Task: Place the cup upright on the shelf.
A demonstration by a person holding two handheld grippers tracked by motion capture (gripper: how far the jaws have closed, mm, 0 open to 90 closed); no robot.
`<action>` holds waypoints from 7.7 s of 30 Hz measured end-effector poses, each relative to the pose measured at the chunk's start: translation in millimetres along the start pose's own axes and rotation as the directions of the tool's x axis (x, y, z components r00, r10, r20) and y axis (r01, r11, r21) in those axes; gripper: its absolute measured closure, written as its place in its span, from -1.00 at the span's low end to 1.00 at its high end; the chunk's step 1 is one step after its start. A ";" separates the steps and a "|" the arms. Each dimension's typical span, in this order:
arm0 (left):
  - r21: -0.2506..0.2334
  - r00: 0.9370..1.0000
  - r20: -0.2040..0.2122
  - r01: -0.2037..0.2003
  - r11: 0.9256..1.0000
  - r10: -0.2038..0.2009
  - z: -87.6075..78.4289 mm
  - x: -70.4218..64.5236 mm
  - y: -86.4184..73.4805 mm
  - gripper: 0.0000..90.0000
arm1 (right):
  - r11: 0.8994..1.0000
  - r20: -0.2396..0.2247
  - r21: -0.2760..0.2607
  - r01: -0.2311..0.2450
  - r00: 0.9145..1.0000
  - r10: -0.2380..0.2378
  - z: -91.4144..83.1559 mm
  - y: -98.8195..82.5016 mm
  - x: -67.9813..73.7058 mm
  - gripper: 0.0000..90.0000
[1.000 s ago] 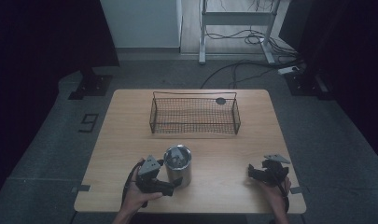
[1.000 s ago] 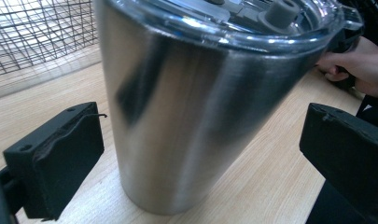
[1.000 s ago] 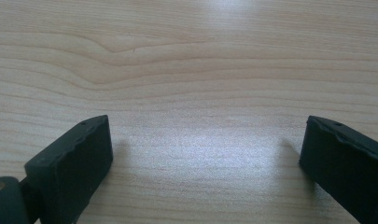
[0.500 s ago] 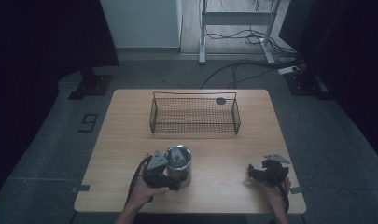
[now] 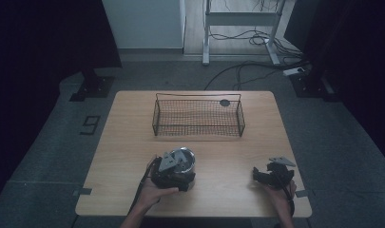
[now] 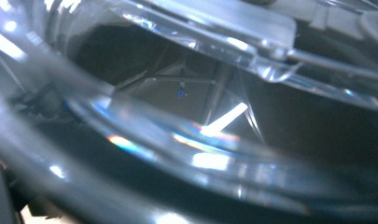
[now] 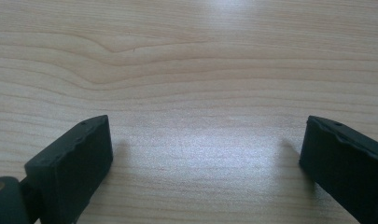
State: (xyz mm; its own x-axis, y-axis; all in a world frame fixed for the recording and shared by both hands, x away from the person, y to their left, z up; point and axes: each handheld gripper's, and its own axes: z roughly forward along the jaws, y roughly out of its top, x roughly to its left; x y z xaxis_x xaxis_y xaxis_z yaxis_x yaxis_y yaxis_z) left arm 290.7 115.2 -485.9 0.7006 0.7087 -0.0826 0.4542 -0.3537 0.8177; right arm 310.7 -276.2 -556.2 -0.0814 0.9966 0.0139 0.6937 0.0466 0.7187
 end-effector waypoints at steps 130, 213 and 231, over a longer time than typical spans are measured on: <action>-0.157 0.991 -0.115 0.054 0.986 -0.072 -33.0 67.7 74.1 -0.91 | 1.000 -0.001 -0.005 -0.003 1.000 0.003 -0.3 0.1 -1.0 -0.91; -0.158 0.975 -0.204 0.052 0.986 -0.084 -4.5 112.2 147.2 -0.91 | 1.000 -0.002 -0.009 0.002 1.000 -0.002 -0.1 0.1 -2.1 -0.90; -0.152 0.971 -0.209 0.088 0.985 -0.119 17.6 128.6 156.9 -0.91 | 1.000 -0.003 -0.009 0.002 1.000 -0.002 -0.2 0.0 -2.1 -0.90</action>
State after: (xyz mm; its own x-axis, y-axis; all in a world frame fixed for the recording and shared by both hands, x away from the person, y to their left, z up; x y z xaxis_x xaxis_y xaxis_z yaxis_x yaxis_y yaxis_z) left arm 461.8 140.1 -378.2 0.5109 0.8577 -0.0580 0.4253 -0.1935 0.8841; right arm 310.7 -278.4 -556.1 -0.0846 0.9963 0.0143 0.6873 0.0480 0.7247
